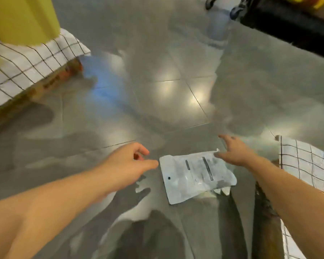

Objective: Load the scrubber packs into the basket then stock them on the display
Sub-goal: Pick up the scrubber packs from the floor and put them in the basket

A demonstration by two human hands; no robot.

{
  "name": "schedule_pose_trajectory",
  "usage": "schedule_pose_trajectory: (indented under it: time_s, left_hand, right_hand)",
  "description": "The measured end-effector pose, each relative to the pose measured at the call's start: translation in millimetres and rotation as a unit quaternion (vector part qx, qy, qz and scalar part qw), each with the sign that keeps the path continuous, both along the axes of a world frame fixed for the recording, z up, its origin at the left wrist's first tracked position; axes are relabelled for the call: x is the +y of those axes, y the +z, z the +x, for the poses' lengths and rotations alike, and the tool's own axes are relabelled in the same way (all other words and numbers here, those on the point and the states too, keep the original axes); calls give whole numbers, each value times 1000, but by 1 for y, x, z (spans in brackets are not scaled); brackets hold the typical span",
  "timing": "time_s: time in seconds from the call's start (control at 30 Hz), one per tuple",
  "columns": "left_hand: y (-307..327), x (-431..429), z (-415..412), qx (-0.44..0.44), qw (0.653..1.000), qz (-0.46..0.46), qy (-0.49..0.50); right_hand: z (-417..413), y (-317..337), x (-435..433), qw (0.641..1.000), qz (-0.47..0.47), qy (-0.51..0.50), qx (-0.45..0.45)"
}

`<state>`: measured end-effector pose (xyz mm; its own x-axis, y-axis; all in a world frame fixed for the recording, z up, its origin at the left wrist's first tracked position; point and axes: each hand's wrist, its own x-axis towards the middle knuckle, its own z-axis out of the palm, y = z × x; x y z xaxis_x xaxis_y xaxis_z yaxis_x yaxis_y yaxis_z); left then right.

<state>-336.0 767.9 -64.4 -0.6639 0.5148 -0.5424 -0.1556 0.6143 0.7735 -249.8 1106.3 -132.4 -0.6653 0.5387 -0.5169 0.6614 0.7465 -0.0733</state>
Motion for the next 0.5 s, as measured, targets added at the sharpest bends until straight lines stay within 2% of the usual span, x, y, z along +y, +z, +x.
schedule_pose_trajectory:
  time_s: [0.07, 0.13, 0.27, 0.37, 0.5]
  left_hand:
    - [-32, 24, 7, -67, 997, -38, -10]
    - [-62, 39, 13, -116, 991, -64, -8]
    - [-106, 43, 29, -190, 978, -90, -10]
    - [-121, 31, 38, -220, 969, -116, -6]
    - [-115, 8, 38, -239, 959, -149, 10]
  right_hand:
    - [18, -31, 21, 998, -28, 48, -42]
    - [30, -54, 27, 986, -29, 145, -77]
    - [36, -78, 14, 942, 47, 311, -120]
    - [39, -86, 9, 936, 73, 327, -110]
    - [40, -85, 2, 948, 57, 312, -29]
